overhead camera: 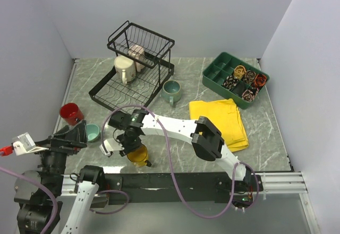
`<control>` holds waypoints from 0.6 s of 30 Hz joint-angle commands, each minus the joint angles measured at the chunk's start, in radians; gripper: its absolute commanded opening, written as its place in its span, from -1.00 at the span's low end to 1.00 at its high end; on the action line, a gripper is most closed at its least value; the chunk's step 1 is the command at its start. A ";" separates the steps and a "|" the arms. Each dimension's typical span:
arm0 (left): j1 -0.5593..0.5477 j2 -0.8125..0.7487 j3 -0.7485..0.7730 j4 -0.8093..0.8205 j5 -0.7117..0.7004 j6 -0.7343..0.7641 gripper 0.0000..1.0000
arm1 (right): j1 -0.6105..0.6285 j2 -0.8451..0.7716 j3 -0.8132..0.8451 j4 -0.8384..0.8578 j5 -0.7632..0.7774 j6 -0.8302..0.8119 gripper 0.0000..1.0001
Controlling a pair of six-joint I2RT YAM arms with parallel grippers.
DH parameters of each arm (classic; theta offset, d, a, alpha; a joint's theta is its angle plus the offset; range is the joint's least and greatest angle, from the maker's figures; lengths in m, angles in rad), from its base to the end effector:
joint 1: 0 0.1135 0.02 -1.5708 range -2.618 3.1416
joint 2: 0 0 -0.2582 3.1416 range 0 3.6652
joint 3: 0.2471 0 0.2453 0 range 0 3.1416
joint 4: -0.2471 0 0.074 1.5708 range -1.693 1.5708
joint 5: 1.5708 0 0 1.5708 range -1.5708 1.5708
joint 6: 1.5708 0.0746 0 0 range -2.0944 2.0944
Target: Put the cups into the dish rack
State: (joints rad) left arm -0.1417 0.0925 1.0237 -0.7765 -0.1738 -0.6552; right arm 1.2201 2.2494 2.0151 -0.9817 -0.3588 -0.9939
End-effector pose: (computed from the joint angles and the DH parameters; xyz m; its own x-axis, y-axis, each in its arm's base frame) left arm 0.0042 0.0124 0.3867 0.1393 -0.6261 -0.7672 0.0691 0.7790 -0.6232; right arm 0.1394 0.4573 0.1827 0.5964 -0.6539 -0.4655 -0.7725 -0.6251 -0.1116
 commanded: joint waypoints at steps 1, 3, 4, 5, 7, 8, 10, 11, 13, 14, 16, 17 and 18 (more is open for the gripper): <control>0.004 -0.017 0.021 0.009 0.008 -0.015 0.93 | 0.015 0.018 -0.019 0.021 0.046 -0.035 -0.17; 0.004 -0.019 0.018 0.006 0.010 -0.017 0.93 | 0.018 0.024 -0.019 0.020 0.047 -0.038 -0.25; 0.004 -0.020 0.015 0.003 0.013 -0.018 0.93 | 0.019 0.027 -0.013 0.020 0.050 -0.040 -0.27; 0.004 -0.020 0.012 0.002 0.014 -0.020 0.93 | 0.021 0.029 -0.012 0.018 0.050 -0.041 -0.31; 0.004 -0.027 0.000 0.002 0.026 -0.029 0.93 | 0.021 0.030 -0.012 0.018 0.050 -0.045 -0.36; 0.004 -0.030 -0.005 0.002 0.030 -0.034 0.93 | 0.021 0.030 -0.015 0.015 0.049 -0.048 -0.42; 0.004 -0.037 -0.019 0.006 0.039 -0.047 0.93 | 0.022 0.027 -0.021 0.015 0.049 -0.051 -0.53; 0.004 -0.039 -0.023 0.013 0.048 -0.052 0.93 | 0.021 0.018 -0.027 0.018 0.049 -0.054 -0.93; 0.004 -0.043 -0.037 0.020 0.059 -0.067 0.93 | 0.021 0.001 -0.062 0.032 0.043 -0.068 -1.00; 0.004 -0.046 -0.043 0.037 0.078 -0.072 0.93 | 0.021 -0.019 -0.070 0.040 0.034 -0.068 -1.00; 0.004 -0.056 -0.082 0.069 0.115 -0.098 0.93 | 0.021 -0.056 -0.084 0.044 0.023 -0.037 -1.00; 0.004 -0.057 -0.094 0.086 0.163 -0.110 0.93 | 0.018 -0.080 -0.099 0.064 0.015 -0.025 -1.00; 0.002 -0.059 -0.121 0.129 0.181 -0.141 0.93 | 0.016 -0.109 -0.142 0.084 0.015 0.006 -1.00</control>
State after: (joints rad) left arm -0.1417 0.0490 0.9623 -0.7528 -0.1089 -0.7204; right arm 1.2331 2.2631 1.9526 -0.9386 -0.3264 -1.0306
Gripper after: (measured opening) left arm 0.966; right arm 0.186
